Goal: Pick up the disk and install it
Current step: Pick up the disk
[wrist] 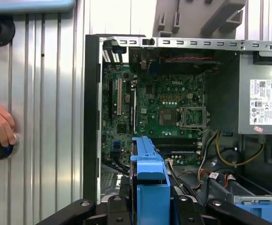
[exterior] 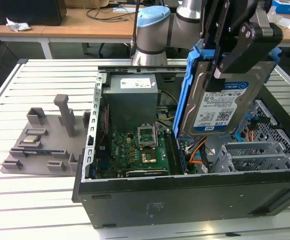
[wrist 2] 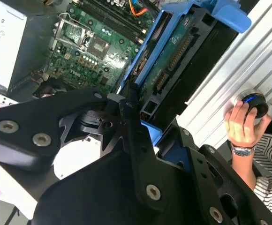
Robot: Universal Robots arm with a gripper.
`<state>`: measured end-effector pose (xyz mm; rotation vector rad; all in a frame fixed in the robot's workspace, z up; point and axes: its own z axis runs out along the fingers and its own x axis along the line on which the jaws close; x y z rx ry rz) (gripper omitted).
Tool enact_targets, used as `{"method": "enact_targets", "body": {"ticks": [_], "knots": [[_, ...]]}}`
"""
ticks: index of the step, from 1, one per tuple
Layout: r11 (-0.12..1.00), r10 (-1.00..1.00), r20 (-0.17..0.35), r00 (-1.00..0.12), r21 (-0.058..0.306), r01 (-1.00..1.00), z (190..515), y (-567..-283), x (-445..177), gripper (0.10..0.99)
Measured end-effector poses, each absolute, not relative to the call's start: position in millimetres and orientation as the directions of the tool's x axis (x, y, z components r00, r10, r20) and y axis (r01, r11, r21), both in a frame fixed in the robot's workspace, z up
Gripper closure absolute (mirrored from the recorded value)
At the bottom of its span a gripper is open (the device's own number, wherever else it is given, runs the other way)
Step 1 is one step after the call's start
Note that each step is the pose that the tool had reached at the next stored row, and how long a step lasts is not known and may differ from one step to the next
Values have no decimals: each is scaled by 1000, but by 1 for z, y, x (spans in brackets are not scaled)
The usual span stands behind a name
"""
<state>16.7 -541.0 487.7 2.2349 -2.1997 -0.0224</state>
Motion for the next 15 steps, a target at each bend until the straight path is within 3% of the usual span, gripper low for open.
{"method": "enact_targets", "body": {"ticks": [15], "knots": [[-16,-1000,-6,16,17,-1000,468,-553,61,718]]}}
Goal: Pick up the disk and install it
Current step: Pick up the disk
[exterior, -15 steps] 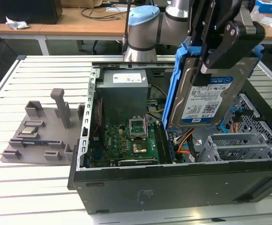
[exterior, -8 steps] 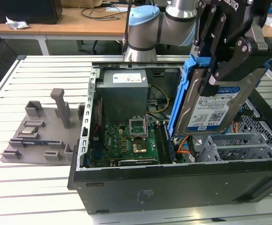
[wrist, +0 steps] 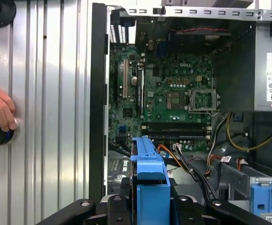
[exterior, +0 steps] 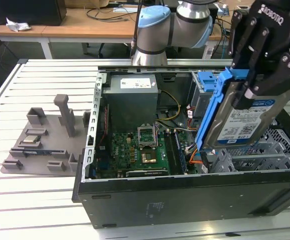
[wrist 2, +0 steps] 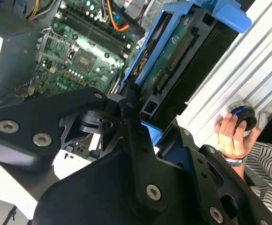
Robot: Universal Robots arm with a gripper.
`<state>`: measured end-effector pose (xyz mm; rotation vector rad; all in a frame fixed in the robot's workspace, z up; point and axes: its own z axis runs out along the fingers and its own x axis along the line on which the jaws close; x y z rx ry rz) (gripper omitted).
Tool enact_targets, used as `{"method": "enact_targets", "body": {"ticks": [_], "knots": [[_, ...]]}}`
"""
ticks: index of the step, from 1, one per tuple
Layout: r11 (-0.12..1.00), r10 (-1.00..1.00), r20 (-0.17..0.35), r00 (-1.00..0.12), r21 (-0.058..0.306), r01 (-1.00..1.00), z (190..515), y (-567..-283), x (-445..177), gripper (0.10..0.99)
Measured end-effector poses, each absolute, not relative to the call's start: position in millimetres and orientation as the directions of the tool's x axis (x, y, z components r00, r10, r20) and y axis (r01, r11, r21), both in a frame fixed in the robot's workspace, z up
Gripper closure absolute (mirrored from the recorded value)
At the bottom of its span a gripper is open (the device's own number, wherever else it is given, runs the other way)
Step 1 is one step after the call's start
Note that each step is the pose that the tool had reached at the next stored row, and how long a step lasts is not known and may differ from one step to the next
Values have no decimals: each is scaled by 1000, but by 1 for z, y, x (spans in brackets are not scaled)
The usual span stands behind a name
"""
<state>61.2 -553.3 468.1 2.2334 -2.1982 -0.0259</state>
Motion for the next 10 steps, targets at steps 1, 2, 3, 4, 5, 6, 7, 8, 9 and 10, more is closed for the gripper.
{"method": "enact_targets", "body": {"ticks": [1,2,3,4,5,6,7,8,9,10], "knots": [[-16,-1000,-6,16,17,-1000,467,-554,67,718],[-16,-1000,-6,16,18,-1000,466,-554,72,718],[-16,-1000,-6,16,18,-1000,465,-554,75,718],[-16,-1000,-6,16,18,-1000,464,-554,79,718],[-16,-1000,-6,16,18,-1000,464,-554,83,718],[-16,-1000,-6,16,19,-1000,462,-554,90,718],[-16,-1000,-7,16,19,-1000,461,-554,95,718],[-16,-1000,-6,16,19,-1000,461,-554,99,718],[-16,-1000,-6,16,20,-1000,460,-554,103,718],[-16,-1000,-6,16,20,-1000,460,-554,106,718]]}}
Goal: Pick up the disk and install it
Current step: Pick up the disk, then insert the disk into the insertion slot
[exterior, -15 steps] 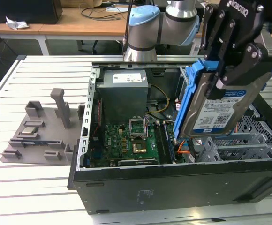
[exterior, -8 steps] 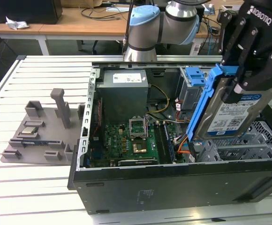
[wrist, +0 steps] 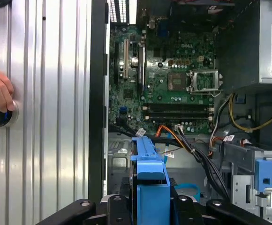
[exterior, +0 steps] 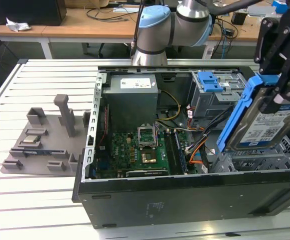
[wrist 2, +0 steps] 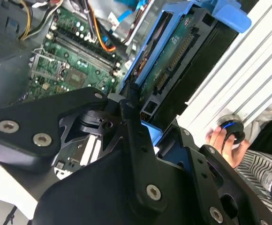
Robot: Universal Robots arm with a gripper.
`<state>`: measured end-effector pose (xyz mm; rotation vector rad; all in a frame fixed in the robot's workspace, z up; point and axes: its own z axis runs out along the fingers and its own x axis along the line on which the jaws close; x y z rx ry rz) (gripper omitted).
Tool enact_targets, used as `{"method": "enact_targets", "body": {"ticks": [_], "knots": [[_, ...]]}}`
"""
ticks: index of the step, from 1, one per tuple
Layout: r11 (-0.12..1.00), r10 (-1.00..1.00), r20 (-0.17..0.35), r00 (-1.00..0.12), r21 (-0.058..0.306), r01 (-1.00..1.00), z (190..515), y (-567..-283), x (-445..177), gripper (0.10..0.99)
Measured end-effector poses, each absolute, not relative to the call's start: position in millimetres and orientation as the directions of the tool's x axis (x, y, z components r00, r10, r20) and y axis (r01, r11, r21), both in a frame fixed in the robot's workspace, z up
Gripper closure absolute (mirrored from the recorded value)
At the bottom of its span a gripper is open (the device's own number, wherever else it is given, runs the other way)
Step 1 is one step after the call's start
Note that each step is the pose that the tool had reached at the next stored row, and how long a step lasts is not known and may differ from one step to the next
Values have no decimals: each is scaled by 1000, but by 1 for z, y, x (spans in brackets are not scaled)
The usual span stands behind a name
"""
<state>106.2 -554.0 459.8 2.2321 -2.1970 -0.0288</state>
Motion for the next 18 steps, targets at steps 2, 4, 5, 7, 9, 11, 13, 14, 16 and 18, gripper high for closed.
{"method": "enact_targets", "body": {"ticks": [2,4,5,7,9,11,13,14,16,18], "knots": [[-16,-1000,-6,16,20,-1000,459,-554,114,718],[-16,-1000,-6,16,20,-1000,458,-554,120,718],[-16,-1000,-7,16,20,-1000,458,-554,123,718],[-16,-1000,-6,16,20,-1000,458,-554,124,718],[-16,-1000,-6,16,20,-1000,458,-554,124,718],[-16,-1000,-6,16,20,-1000,458,-554,124,718],[-16,-1000,-6,16,20,-1000,458,-554,124,718],[-16,-1000,-6,16,20,-1000,458,-554,124,718],[-16,-1000,-6,16,20,-1000,458,-554,124,718],[-16,-1000,-6,16,20,-1000,458,-554,124,718]]}}
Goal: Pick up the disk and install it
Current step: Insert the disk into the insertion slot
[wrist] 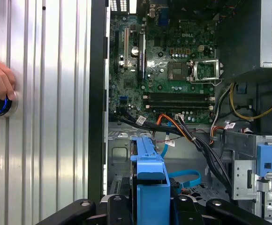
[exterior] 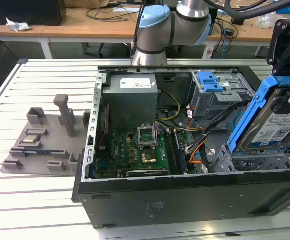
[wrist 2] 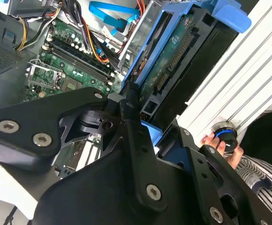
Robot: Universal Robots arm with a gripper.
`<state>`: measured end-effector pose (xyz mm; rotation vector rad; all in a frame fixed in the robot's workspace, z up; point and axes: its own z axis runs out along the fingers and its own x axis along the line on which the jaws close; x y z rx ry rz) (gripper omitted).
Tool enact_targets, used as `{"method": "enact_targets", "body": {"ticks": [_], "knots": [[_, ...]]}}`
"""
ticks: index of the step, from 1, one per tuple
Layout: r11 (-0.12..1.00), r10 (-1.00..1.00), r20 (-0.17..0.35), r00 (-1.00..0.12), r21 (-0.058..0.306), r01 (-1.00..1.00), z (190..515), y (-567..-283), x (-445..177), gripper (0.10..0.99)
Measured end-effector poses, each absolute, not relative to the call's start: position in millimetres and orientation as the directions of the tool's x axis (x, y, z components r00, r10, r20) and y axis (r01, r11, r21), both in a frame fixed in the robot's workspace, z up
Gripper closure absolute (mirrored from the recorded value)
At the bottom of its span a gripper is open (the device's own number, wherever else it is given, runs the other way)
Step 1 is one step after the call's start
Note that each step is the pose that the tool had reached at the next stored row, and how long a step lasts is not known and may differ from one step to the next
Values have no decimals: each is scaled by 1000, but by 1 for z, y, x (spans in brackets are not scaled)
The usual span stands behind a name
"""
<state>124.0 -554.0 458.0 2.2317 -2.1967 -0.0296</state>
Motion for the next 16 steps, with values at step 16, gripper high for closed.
{"method": "enact_targets", "body": {"ticks": [16], "knots": [[1,-1000,-6,-1,20,-1000,443,-547,130,718]]}}
